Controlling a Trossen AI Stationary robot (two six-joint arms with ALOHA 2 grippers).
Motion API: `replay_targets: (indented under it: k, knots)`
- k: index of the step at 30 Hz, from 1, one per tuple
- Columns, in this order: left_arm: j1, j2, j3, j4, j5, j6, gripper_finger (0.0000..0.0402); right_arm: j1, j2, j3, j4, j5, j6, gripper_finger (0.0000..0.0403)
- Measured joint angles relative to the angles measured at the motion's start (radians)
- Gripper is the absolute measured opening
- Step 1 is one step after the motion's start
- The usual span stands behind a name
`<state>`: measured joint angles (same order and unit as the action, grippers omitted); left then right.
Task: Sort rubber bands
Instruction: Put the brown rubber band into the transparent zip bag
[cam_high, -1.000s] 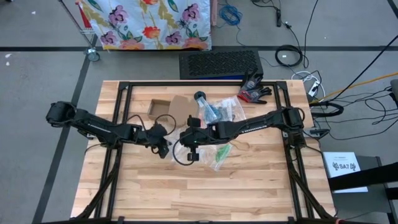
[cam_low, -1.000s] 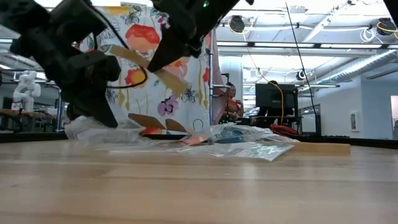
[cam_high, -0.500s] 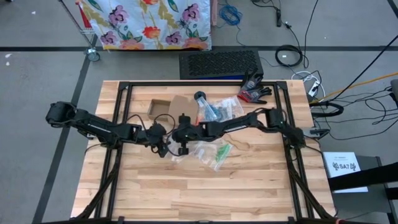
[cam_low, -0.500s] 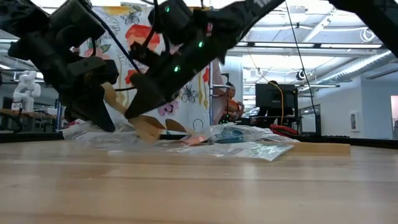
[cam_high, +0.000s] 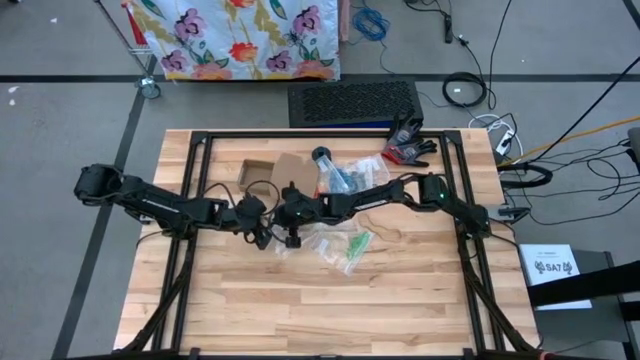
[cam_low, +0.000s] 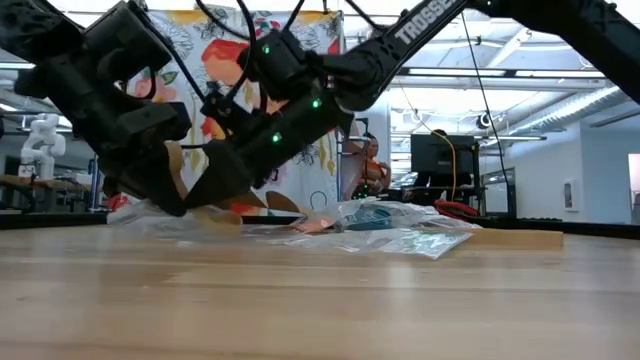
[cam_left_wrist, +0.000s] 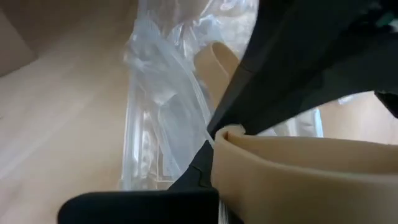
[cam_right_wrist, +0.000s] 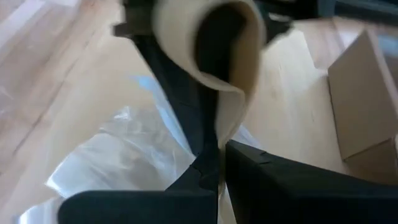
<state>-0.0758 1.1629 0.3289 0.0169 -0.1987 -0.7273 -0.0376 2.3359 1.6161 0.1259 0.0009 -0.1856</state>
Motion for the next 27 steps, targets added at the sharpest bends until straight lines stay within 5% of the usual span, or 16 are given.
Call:
replay_targets:
  k: [14,22,27]
  knots:
    - [0.0,-0.014,0.017,0.159,0.052,0.034,0.0,-0.049,0.03,0.001,-0.063,-0.105,0.142,0.0]
    - [0.003,-0.035,0.019,-0.018,-0.018,0.019,0.0,-0.043,-0.059,0.002,-0.445,-0.312,0.211,0.0]
    - [0.005,-0.008,0.017,-0.093,-0.082,-0.022,0.0,-0.022,-0.093,-0.005,-0.417,-0.432,0.207,0.0]
